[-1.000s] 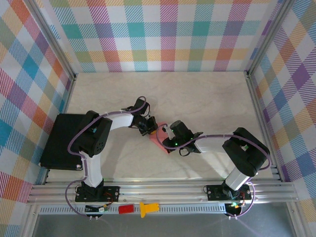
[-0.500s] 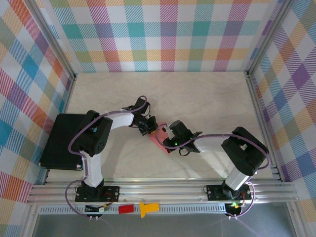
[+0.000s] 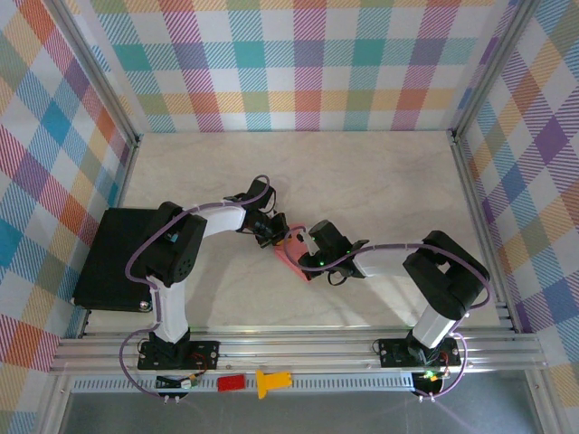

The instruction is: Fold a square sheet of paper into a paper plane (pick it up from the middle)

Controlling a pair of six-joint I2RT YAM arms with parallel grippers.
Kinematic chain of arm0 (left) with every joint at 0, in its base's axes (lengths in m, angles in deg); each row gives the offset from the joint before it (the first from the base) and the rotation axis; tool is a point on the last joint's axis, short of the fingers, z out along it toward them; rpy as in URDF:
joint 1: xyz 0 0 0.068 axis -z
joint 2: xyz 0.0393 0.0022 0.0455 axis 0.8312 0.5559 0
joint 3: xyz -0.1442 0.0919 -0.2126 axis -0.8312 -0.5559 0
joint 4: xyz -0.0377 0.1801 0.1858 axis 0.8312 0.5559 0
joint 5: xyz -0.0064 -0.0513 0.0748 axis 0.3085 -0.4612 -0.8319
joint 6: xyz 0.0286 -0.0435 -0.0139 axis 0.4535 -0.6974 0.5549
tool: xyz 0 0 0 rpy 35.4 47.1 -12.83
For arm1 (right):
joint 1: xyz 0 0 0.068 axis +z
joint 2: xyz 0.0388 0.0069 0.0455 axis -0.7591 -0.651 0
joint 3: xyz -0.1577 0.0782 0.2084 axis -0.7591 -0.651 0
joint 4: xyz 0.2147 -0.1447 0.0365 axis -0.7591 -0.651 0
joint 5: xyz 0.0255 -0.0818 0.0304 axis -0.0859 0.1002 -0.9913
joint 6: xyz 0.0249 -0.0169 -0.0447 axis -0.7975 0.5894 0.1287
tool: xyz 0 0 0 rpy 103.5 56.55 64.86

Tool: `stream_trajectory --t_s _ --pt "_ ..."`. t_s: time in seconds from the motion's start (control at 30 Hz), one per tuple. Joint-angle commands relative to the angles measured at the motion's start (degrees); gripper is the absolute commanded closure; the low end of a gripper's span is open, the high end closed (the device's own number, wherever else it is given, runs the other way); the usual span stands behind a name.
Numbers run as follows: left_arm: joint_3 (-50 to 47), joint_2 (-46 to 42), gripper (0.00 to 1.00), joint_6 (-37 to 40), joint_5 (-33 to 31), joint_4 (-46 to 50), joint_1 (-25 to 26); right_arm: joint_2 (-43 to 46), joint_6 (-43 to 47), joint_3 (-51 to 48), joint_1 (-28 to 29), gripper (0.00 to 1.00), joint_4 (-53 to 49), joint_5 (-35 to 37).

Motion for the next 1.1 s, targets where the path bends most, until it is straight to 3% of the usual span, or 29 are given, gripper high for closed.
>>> stream_trajectory --t_s 0.0,0.23,0.37,0.67,0.83,1.07 --pt "-0.31 3.22 0.95 0.99 -2.83 5.8 1.35 -1.59 -1.03 1.33 -0.25 0.95 -2.24 0.98" --pt "1.06 0.82 0.94 0.83 -3.14 6.53 1.26 -2.37 -2.0 2.14 -0.27 0.96 -4.85 1.39" --pt "0.58 -4.88 0.89 -1.29 -5.09 5.2 0.53 -2.8 -2.61 2.58 -0.53 0.96 -6.24 1.48" --pt "-9.67 -15.71 0.81 -7.5 -2.98 -4.98 -1.46 -3.7 -4.0 3.9 -1.24 0.96 -8.42 0.26" --pt "-16.38 -17.03 0.88 -15.47 1.93 -15.92 0.12 -4.06 -4.46 4.56 -1.42 0.95 -9.42 -0.19" --pt "-19.24 -14.57 0.94 -18.83 1.88 -19.27 2.88 -4.61 -4.99 4.92 -1.46 0.95 -9.92 -0.41"
